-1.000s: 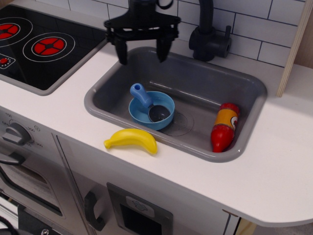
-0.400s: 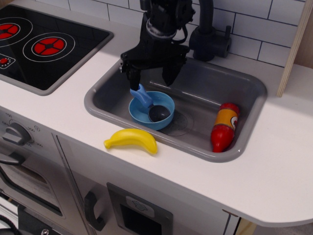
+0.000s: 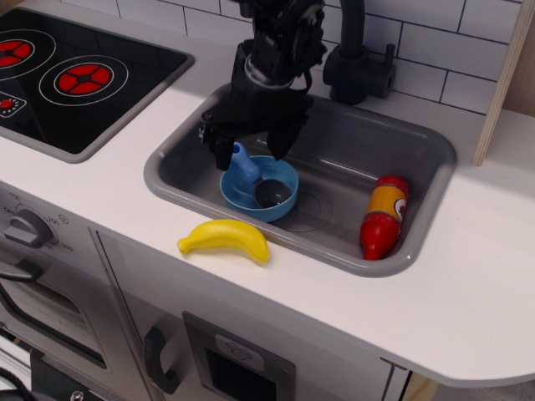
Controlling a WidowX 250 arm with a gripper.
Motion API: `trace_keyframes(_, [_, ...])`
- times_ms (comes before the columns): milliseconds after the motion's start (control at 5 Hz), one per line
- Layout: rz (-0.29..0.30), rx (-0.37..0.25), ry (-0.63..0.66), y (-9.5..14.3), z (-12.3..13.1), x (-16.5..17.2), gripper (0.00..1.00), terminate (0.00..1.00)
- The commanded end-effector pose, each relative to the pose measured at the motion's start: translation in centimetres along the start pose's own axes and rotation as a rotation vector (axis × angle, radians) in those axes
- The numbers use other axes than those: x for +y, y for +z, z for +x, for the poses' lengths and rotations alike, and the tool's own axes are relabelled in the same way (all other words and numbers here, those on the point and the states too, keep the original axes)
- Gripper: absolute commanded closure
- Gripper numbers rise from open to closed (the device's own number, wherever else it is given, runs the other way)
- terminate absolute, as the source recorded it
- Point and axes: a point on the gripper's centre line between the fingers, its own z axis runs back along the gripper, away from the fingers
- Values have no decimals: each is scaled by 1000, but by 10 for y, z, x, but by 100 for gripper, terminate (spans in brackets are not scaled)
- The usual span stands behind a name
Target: Take spoon out of bowl sink
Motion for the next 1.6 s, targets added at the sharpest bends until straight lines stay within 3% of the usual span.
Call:
trace_keyframes(0, [-19,-38,39,0,9,-4,0,0])
trace_keyframes(200, [-27,-45,51,-1,10,-4,100,0])
trace_keyframes(600, [-38,-48,62,1,12,-2,100,0])
trace_keyframes(1400, [-39,33,189,48,41,-13,100,0])
